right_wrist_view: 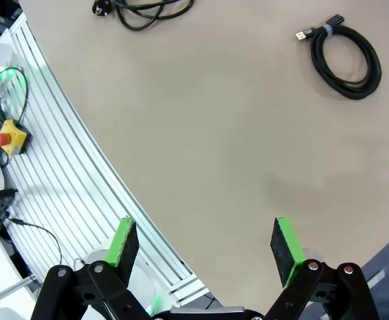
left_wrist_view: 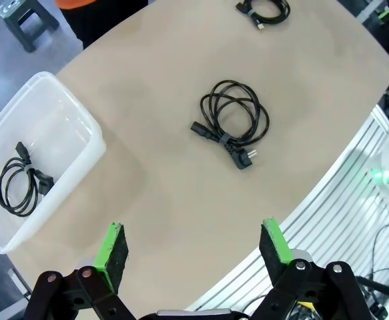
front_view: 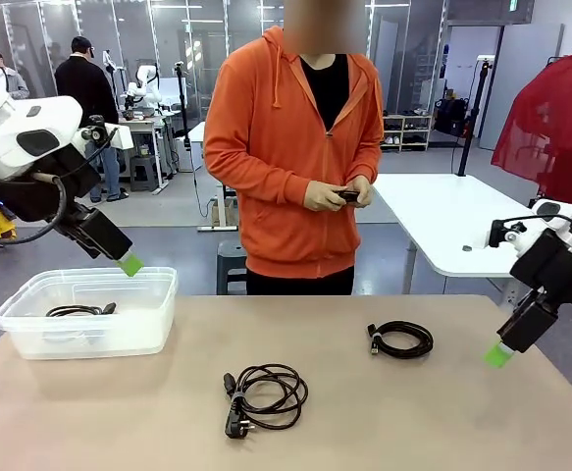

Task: Organize and store the cables.
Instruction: Place the Power Cable into the Organizing box.

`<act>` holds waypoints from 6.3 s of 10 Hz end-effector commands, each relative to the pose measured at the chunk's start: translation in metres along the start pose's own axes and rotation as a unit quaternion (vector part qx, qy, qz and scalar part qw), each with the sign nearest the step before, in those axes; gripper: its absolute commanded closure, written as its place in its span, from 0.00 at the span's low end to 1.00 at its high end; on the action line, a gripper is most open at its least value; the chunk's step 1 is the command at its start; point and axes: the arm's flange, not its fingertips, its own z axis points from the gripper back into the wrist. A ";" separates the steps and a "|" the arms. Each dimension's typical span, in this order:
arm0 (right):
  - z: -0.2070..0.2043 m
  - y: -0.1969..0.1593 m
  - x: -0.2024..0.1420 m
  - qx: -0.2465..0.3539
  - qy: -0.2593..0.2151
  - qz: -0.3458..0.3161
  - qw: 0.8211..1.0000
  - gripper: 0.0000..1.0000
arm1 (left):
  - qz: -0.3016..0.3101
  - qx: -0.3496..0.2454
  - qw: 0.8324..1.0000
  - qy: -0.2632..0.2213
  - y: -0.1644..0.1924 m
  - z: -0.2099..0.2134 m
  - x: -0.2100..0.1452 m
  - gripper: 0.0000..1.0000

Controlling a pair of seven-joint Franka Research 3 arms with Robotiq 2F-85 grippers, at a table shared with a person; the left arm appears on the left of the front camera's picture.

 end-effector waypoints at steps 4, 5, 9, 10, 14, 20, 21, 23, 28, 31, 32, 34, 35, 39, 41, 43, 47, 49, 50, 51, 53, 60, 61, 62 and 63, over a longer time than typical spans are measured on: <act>0.000 0.000 0.003 0.002 0.004 -0.016 1.000 0.00 | 0.055 0.006 0.996 0.074 -0.060 -0.070 0.046 0.00; 0.000 0.000 0.003 0.002 0.004 -0.016 1.000 0.00 | 0.091 0.005 0.991 0.093 -0.062 -0.084 0.048 0.00; -0.001 -0.001 0.000 0.000 0.002 -0.001 1.000 0.00 | 0.147 0.006 0.980 0.135 -0.073 -0.155 0.038 0.00; 0.016 0.005 0.003 -0.012 -0.022 0.011 1.000 0.00 | 0.153 0.008 0.977 0.146 -0.074 -0.167 0.034 0.00; 0.082 0.014 0.008 -0.079 -0.099 0.054 0.990 0.00 | 0.184 0.003 0.971 0.156 -0.063 -0.206 0.015 0.00; 0.117 0.022 0.017 -0.096 -0.118 0.061 0.986 0.00 | 0.256 0.016 0.956 0.141 -0.059 -0.286 0.016 0.00; 0.117 0.022 0.017 -0.096 -0.118 0.061 0.986 0.00 | 0.270 0.024 0.953 0.137 -0.059 -0.288 0.018 0.00; 0.117 0.022 0.017 -0.096 -0.118 0.061 0.986 0.00 | 0.288 0.025 0.944 0.157 -0.061 -0.304 0.020 0.00; 0.117 0.022 0.017 -0.096 -0.118 0.061 0.986 0.00 | 0.326 0.046 0.924 0.194 -0.059 -0.331 0.022 0.00; 0.117 0.022 0.017 -0.096 -0.118 0.061 0.986 0.00 | 0.325 0.053 0.921 0.208 -0.062 -0.339 0.025 0.00; 0.117 0.022 0.017 -0.096 -0.118 0.061 0.986 0.00 | 0.326 0.057 0.919 0.214 -0.064 -0.341 0.027 0.00; 0.117 0.022 0.017 -0.096 -0.118 0.061 0.986 0.00 | 0.321 0.062 0.917 0.227 -0.065 -0.341 0.028 0.00; 0.117 0.022 0.017 -0.096 -0.118 0.061 0.986 0.00 | 0.321 0.063 0.915 0.235 -0.066 -0.343 0.029 0.00; 0.117 0.022 0.017 -0.096 -0.118 0.061 0.986 0.00 | 0.318 0.073 0.912 0.248 -0.065 -0.352 0.034 0.32; 0.117 0.022 0.017 -0.096 -0.118 0.061 0.986 0.00 | 0.315 0.077 0.913 0.246 -0.063 -0.352 0.035 0.88; 0.117 0.022 0.017 -0.096 -0.118 0.061 0.986 0.00 | 0.315 0.080 0.914 0.241 -0.063 -0.352 0.036 1.00; 0.117 0.022 0.017 -0.096 -0.118 0.061 0.986 0.00 | 0.315 0.081 0.915 0.238 -0.062 -0.353 0.033 1.00; 0.117 0.022 0.017 -0.096 -0.118 0.061 0.986 0.00 | 0.307 0.076 0.921 0.228 -0.064 -0.343 0.034 1.00; 0.117 0.022 0.017 -0.096 -0.118 0.061 0.986 0.00 | 0.278 0.079 0.932 0.219 -0.065 -0.322 0.037 1.00; 0.117 0.022 0.017 -0.096 -0.118 0.061 0.986 0.00 | 0.263 0.096 0.936 0.215 -0.067 -0.289 0.044 1.00; 0.117 0.022 0.017 -0.096 -0.118 0.061 0.986 0.00 | 0.222 0.121 0.948 0.195 -0.075 -0.227 0.059 1.00; 0.117 0.022 0.017 -0.096 -0.118 0.061 0.986 0.00 | 0.199 0.131 0.960 0.147 -0.084 -0.149 0.079 1.00; 0.117 0.022 0.017 -0.096 -0.118 0.061 0.986 0.00 | 0.199 0.131 0.960 0.147 -0.084 -0.149 0.079 1.00; 0.117 0.022 0.017 -0.096 -0.118 0.061 0.986 0.00 | 0.199 0.131 0.960 0.147 -0.084 -0.149 0.079 1.00; 0.117 0.022 0.017 -0.096 -0.118 0.061 0.986 0.00 | 0.199 0.131 0.960 0.147 -0.084 -0.149 0.079 1.00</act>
